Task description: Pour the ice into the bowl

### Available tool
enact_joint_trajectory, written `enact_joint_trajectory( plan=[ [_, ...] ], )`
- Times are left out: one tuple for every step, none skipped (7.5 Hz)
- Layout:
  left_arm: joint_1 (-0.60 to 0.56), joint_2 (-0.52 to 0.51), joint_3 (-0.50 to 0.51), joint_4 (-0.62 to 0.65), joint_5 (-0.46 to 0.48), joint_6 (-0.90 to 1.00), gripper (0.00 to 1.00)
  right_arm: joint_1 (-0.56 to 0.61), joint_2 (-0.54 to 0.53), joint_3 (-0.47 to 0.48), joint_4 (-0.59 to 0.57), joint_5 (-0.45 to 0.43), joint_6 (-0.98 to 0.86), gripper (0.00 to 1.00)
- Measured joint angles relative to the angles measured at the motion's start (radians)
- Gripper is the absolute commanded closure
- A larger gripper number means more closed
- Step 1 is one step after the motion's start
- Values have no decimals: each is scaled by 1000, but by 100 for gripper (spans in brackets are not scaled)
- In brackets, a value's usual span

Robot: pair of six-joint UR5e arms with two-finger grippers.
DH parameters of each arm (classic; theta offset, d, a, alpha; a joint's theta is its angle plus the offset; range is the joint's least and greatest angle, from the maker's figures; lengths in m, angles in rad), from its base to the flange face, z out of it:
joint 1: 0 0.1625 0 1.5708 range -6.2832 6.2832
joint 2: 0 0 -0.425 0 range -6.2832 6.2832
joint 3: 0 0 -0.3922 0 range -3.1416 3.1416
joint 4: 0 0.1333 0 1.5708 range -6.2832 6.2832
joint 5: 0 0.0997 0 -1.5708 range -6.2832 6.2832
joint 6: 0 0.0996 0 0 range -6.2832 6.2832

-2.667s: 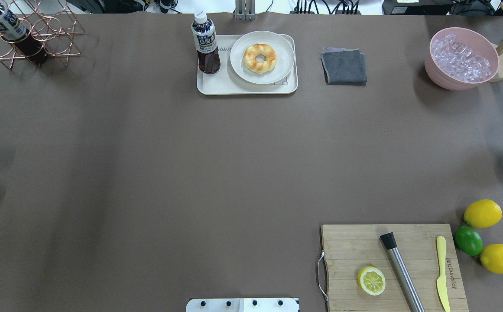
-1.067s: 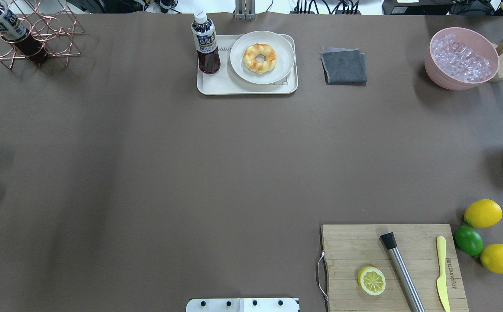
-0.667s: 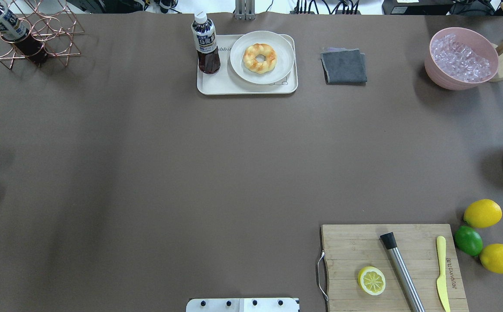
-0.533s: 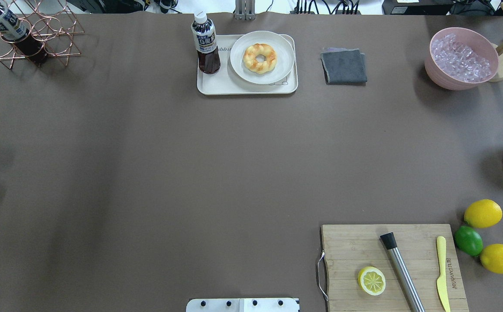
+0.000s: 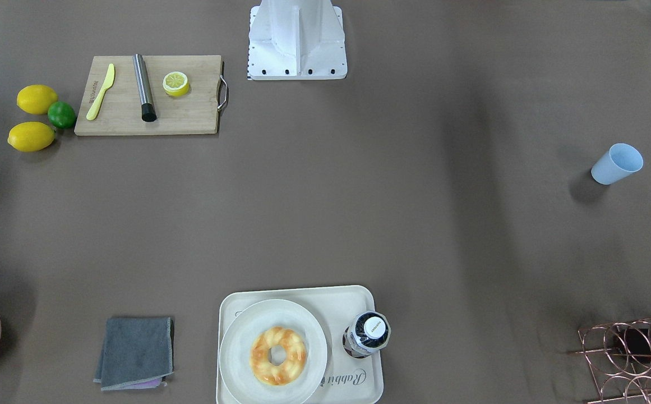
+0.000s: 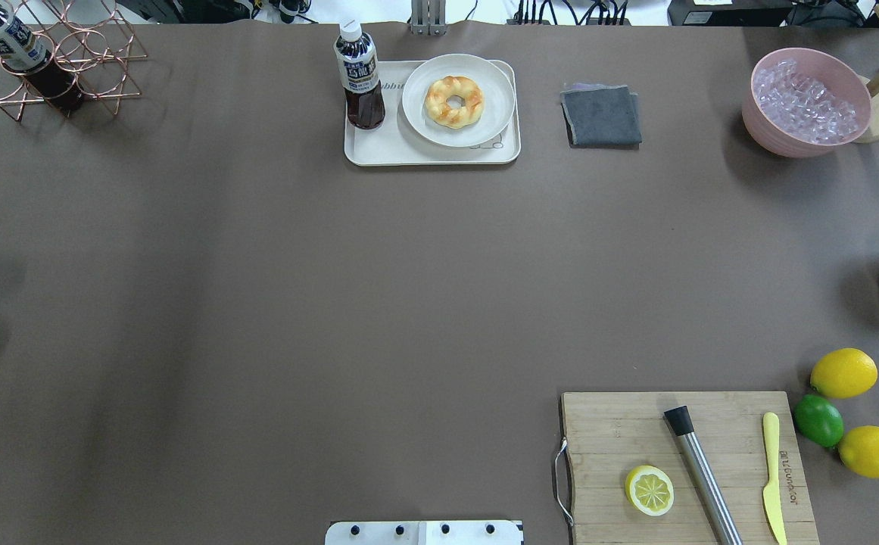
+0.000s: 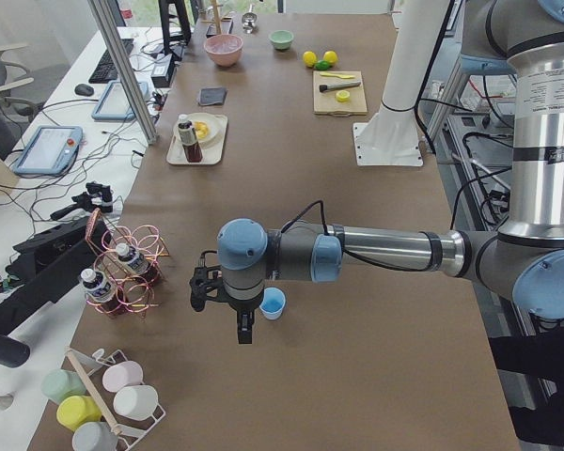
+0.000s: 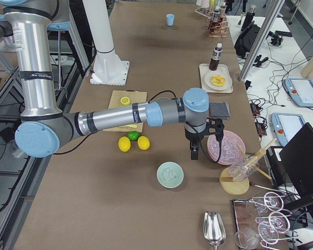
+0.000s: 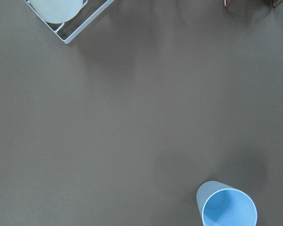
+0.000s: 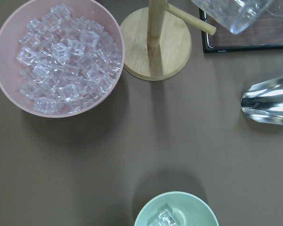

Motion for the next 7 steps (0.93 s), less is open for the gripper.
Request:
enact_joint_trajectory(
  plan=[
    [0,0,1,0,0,0,3,0,-14,-25,9,2,6,1],
    [0,0,1,1,0,0,3,-1,-23,-48,29,5,9,1],
    [0,1,0,1,0,0,3,-1,-26,-61,41,9,10,1],
    [0,1,-1,2,-1,0,3,-1,-27,-67,46,10,10,1],
    [0,1,-2,2,-1,0,3,-1,-27,-71,51,11,10,1],
    [0,1,-3,2,0,1,3,-1,-27,-72,56,15,10,1],
    [1,1,-4,2,0,1,3,-1,-27,-73,59,19,8,1]
  ],
)
